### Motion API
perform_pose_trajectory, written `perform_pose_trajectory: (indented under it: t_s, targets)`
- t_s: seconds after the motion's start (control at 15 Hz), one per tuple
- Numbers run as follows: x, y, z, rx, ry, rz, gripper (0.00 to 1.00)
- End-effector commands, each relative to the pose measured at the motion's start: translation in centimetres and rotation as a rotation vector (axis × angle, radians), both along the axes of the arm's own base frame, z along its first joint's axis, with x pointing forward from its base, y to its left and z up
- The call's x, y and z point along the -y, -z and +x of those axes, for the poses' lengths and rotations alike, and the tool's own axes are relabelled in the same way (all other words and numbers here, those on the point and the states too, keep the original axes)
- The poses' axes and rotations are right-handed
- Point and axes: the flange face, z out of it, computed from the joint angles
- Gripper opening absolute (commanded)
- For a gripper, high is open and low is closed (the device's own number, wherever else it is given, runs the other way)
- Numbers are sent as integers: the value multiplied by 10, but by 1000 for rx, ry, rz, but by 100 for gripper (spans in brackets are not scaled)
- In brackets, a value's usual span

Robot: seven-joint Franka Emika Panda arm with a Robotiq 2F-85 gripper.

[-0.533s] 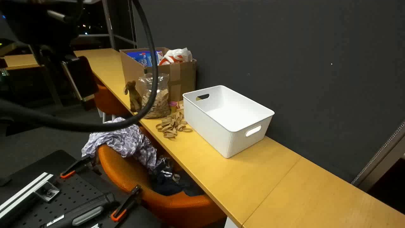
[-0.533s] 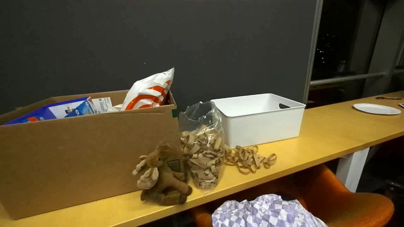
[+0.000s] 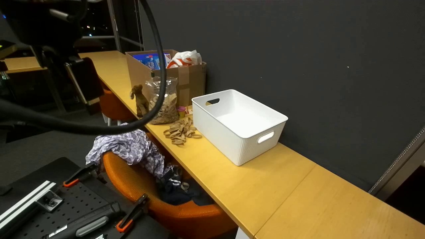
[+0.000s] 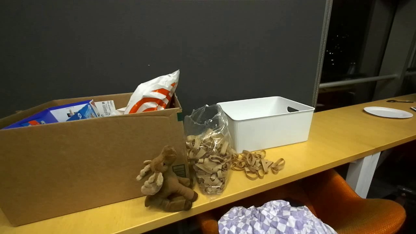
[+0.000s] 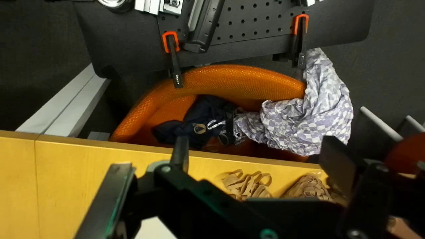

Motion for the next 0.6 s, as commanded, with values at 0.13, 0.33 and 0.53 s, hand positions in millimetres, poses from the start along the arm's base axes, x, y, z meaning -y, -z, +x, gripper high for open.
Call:
perform_pose_trajectory:
  t_s: [0.13, 0.33, 0.53]
  targets:
    - [-38, -26, 89, 78, -141, -79, 100]
    - [-55, -21, 145, 130, -181, -101, 100]
    - [-57, 18, 198, 160, -166, -124, 100]
